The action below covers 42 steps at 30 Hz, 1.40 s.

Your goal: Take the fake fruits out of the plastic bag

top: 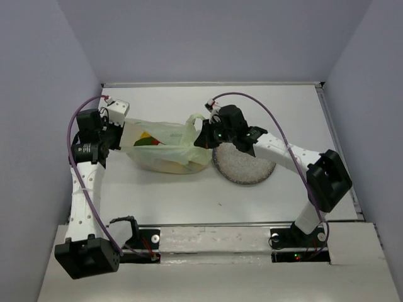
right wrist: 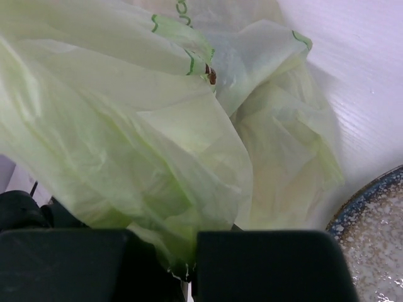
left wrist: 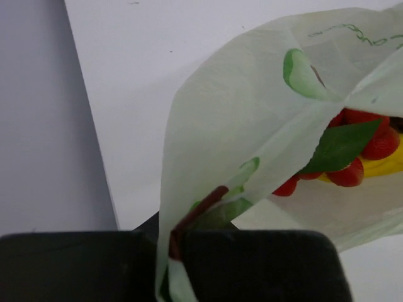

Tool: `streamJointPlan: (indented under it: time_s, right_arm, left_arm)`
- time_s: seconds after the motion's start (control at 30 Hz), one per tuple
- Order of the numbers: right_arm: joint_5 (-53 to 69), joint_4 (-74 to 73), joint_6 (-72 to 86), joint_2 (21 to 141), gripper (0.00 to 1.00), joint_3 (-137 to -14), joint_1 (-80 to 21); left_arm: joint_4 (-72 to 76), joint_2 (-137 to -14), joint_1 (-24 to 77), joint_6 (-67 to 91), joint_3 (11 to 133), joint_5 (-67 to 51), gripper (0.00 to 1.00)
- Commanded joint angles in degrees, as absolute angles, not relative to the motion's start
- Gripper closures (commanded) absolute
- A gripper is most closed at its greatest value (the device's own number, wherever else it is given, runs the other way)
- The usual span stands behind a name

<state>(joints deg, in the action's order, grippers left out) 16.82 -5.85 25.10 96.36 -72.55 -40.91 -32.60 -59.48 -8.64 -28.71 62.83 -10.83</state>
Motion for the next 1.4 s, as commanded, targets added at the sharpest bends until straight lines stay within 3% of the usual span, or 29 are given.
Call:
streamJointPlan:
  time_s: [0.0,0.27,0.3,0.37,0.4,0.47,0.5,0.53,0.57,0.6,0.63,0.9,1.07,1.1,1.17,1.27,1.3,1.37]
  right_arm:
    - [14.07,-10.19,23.11,95.72,0.99,-69.45,-39.55]
    - [10.64,-18.10,21.27,84.12,0.96,-52.75,-40.17]
    - [11.07,-18.71,19.96,83.33,0.82,-51.69,-40.17]
    - [11.51,-20.03,17.68,81.66,0.67,-53.25,-40.17]
    - [10.99,-21.52,16.45,81.13,0.48,-54.74,-40.17]
    - [10.46,-23.45,12.58,79.28,0.30,-60.10,-40.17]
    - [10.72,-24.16,10.13,78.67,0.18,-62.12,-40.17]
    - [11.42,-24.78,8.80,78.05,0.15,-64.05,-40.17]
    - [13.25,-26.09,7.48,76.74,0.06,-67.64,-40.17]
    - [13.88,-26.71,5.73,76.12,0.05,-69.15,-40.17]
    - [14.58,-27.33,4.93,75.50,0.04,-70.65,-40.17]
    - [19.94,-28.74,2.90,73.47,0.06,-84.18,-40.17]
    - [24.78,-22.69,4.92,78.13,0.27,-87.45,-43.58]
    - [25.39,-19.89,5.53,79.18,0.36,-88.06,-44.64]
    - [25.49,-17.41,5.28,83.04,0.42,-90.08,-48.68]
    - [25.31,-15.30,4.92,88.49,0.58,-92.54,-51.23]
    - [26.97,-15.29,5.79,92.68,0.68,-93.24,-51.85]
    - [30.39,-15.20,8.43,97.35,0.74,-94.39,-53.16]
  left_arm:
    - [-35.32,-57.83,-8.97,-35.24,60.40,-16.51,1.00]
    - [-35.87,-54.32,-8.53,-42.44,44.40,-13.89,1.00]
    - [-34.12,-54.14,-8.53,-42.63,43.34,-13.89,1.00]
    - [-33.57,-54.40,-8.44,-42.71,43.85,-14.67,0.98]
    - [-33.57,-54.75,-8.44,-42.71,45.42,-15.11,0.96]
    - [-34.62,-54.41,-8.44,-43.59,47.97,-16.96,0.85]
    - [-35.06,-54.06,-8.44,-44.90,48.77,-17.48,0.70]
    - [-36.20,-53.70,-8.44,-45.26,49.56,-18.01,0.54]
    - [-36.99,-52.74,-8.52,-46.31,51.40,-19.32,0.17]
    - [-39.35,-52.21,-8.61,-47.01,52.37,-20.29,0.03]
    - [-40.42,-51.60,-8.61,-47.46,53.25,-21.26,0.01]
    - [-42.00,-38.07,-8.61,-46.41,61.50,-22.93,0.01]
    - [-41.66,-45.77,-8.53,-43.59,68.54,-31.28,0.01]
    - [-42.62,-47.79,-8.53,-44.03,72.04,-31.64,0.01]
    - [-43.06,-52.18,-8.53,-45.61,74.61,-32.25,0.01]
    - [-41.23,-56.32,-7.47,-49.56,73.75,-28.68,0.01]
    - [-40.79,-57.21,-7.12,-50.27,71.65,-27.61,0.01]
    - [-40.87,-58.35,-5.72,-53.08,69.19,-25.59,0.01]
